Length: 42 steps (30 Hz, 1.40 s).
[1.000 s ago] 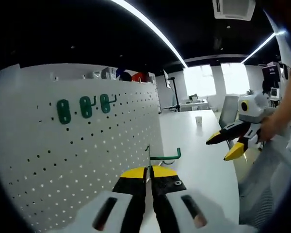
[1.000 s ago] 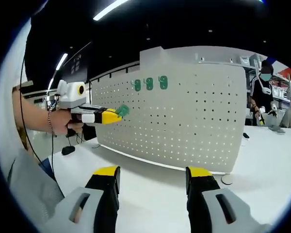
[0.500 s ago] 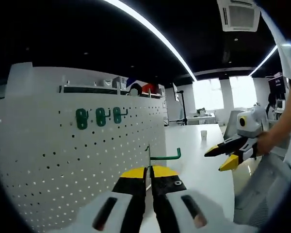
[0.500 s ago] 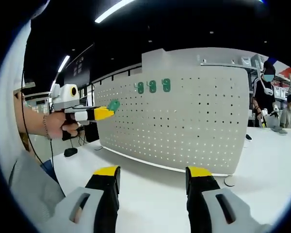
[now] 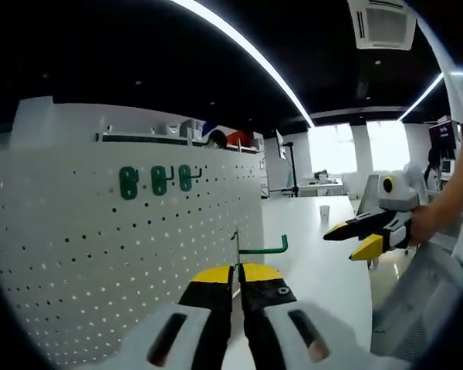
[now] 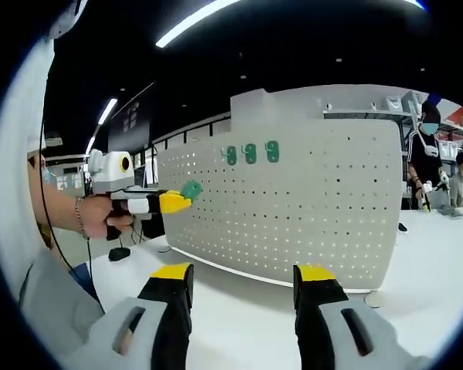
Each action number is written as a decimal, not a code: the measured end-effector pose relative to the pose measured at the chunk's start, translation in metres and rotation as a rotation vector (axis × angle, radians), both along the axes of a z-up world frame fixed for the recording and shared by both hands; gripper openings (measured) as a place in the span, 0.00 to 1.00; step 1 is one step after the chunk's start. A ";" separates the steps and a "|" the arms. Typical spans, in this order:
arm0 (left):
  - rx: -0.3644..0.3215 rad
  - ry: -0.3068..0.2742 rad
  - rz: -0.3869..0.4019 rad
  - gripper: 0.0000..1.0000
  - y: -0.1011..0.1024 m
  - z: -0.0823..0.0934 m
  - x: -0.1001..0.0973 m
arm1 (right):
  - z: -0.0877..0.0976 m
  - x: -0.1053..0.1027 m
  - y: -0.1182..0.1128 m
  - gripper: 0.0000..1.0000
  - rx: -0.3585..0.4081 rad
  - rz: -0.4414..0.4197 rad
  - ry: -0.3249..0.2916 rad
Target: Insert the hook assembly into the mounting plate slot until the hook locks in place.
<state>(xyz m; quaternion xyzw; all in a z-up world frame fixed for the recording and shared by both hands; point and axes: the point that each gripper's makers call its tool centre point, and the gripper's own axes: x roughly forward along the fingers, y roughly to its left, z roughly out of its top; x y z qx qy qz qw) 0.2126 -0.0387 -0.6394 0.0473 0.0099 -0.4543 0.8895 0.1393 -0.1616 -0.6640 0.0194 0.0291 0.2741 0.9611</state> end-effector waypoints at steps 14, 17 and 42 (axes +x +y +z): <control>-0.003 0.003 0.016 0.03 0.004 -0.001 -0.001 | 0.030 0.003 0.024 0.49 0.106 0.077 -0.079; -0.003 -0.002 0.015 0.03 0.004 0.000 -0.001 | 0.029 0.005 0.031 0.49 0.119 0.094 -0.065; -0.010 -0.004 0.022 0.03 0.002 0.001 -0.005 | 0.039 0.028 0.075 0.45 0.186 0.167 -0.055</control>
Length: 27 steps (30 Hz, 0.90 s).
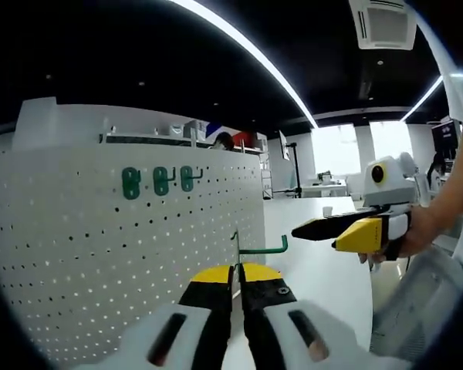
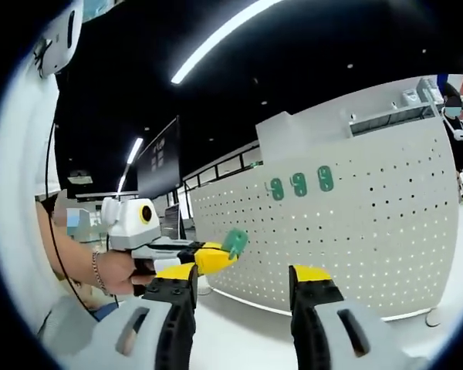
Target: Insert the hook assembly into the mounting plate slot until the hook locks in place.
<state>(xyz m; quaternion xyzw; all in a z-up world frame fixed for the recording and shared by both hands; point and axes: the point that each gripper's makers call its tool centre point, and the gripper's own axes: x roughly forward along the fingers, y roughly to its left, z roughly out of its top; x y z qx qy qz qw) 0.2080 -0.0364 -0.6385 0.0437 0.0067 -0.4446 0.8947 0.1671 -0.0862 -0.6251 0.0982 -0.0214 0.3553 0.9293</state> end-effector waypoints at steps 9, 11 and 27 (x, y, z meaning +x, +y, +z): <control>-0.007 -0.002 0.000 0.03 -0.002 0.001 -0.001 | 0.002 0.006 0.011 0.42 0.015 0.024 0.003; -0.008 -0.001 0.000 0.03 -0.003 0.001 -0.001 | 0.003 0.008 0.014 0.42 0.018 0.028 0.006; -0.013 -0.005 0.005 0.03 -0.003 0.003 -0.002 | 0.008 0.018 0.029 0.37 0.057 0.059 0.020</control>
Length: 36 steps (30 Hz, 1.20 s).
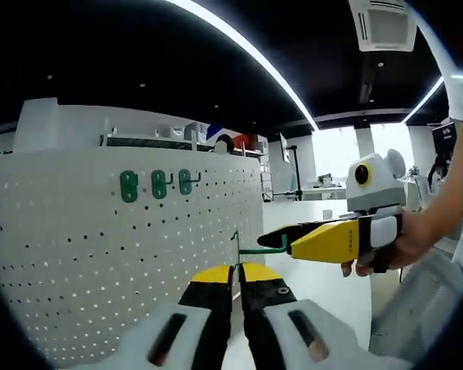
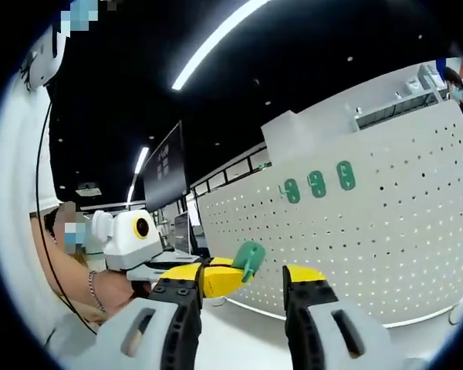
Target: Insert the hook assembly into the mounting plate slot until the hook locks in place.
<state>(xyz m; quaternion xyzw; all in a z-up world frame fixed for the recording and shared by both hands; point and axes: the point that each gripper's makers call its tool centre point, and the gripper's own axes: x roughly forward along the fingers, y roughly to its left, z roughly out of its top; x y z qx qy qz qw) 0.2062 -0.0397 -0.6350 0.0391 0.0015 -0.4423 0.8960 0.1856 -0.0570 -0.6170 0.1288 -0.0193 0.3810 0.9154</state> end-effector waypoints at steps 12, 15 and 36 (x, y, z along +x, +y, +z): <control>-0.010 -0.001 0.006 0.03 0.001 0.003 0.000 | 0.002 0.007 0.006 0.30 0.030 -0.004 0.016; -0.011 -0.002 0.006 0.03 0.001 0.003 0.000 | 0.002 0.009 0.006 0.27 0.045 -0.006 0.026; -0.017 -0.004 0.008 0.03 -0.001 0.004 -0.002 | -0.001 0.014 0.012 0.09 0.058 -0.007 0.057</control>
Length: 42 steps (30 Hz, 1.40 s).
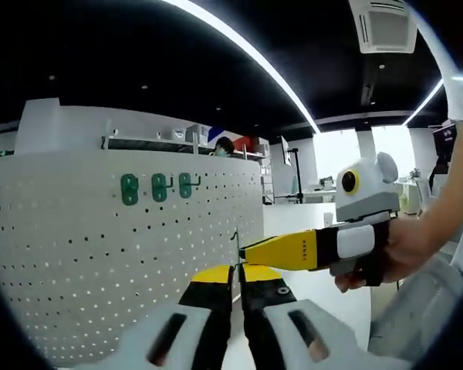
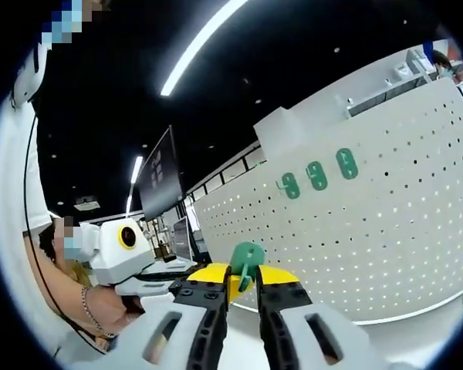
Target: Insert the hook assembly into the mounting plate slot until the hook locks in place.
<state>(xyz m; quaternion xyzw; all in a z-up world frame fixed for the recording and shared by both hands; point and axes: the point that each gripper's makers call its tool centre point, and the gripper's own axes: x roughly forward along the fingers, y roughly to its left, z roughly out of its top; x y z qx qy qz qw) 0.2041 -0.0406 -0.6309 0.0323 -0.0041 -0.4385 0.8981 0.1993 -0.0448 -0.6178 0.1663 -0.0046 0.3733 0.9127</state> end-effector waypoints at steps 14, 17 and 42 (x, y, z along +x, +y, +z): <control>-0.015 0.005 0.008 0.03 0.000 0.001 -0.001 | 0.003 0.001 0.000 0.02 -0.002 -0.009 -0.006; -0.017 0.009 0.008 0.03 0.000 0.001 -0.001 | 0.003 0.001 0.000 0.02 0.001 -0.009 0.000; 0.002 0.032 -0.020 0.09 -0.002 -0.006 -0.001 | 0.004 0.000 -0.001 0.00 0.034 -0.005 0.036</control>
